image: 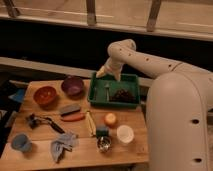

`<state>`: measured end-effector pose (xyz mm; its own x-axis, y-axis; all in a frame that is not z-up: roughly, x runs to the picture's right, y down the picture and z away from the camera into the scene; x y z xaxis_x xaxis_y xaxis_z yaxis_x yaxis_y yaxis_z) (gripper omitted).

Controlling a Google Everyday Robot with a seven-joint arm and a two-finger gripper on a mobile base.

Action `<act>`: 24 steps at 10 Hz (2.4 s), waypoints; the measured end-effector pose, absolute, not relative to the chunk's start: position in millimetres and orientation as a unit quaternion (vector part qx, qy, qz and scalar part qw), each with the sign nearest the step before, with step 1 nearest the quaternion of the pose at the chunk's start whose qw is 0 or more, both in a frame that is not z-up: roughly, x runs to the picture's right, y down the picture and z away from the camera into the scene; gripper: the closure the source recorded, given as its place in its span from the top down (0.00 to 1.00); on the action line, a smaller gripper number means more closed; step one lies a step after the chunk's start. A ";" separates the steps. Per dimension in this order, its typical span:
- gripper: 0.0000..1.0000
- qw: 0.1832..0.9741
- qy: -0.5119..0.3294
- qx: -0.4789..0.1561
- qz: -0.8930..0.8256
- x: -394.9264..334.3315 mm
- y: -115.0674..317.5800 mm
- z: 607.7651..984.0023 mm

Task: Place fork in purple bowl

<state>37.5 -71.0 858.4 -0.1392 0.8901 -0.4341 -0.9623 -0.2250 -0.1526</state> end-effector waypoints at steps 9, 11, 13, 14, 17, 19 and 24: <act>0.80 0.642 0.086 -0.249 0.720 33.8 -40.7 917.6; 0.80 0.668 0.078 -0.260 0.693 29.7 -42.1 912.9; 0.80 0.670 0.077 -0.261 0.691 27.2 -42.7 912.1; 0.80 0.670 0.077 -0.260 0.692 29.3 -42.8 911.9; 0.80 0.670 0.064 -0.255 0.694 22.7 -39.3 920.2; 0.80 0.672 0.056 -0.250 0.695 19.8 -37.4 925.4; 0.80 0.662 0.075 -0.237 0.707 28.5 -25.3 946.5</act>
<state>28.5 -25.3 946.5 -0.0110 0.9010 -0.4337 -0.9719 -0.1116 -0.2073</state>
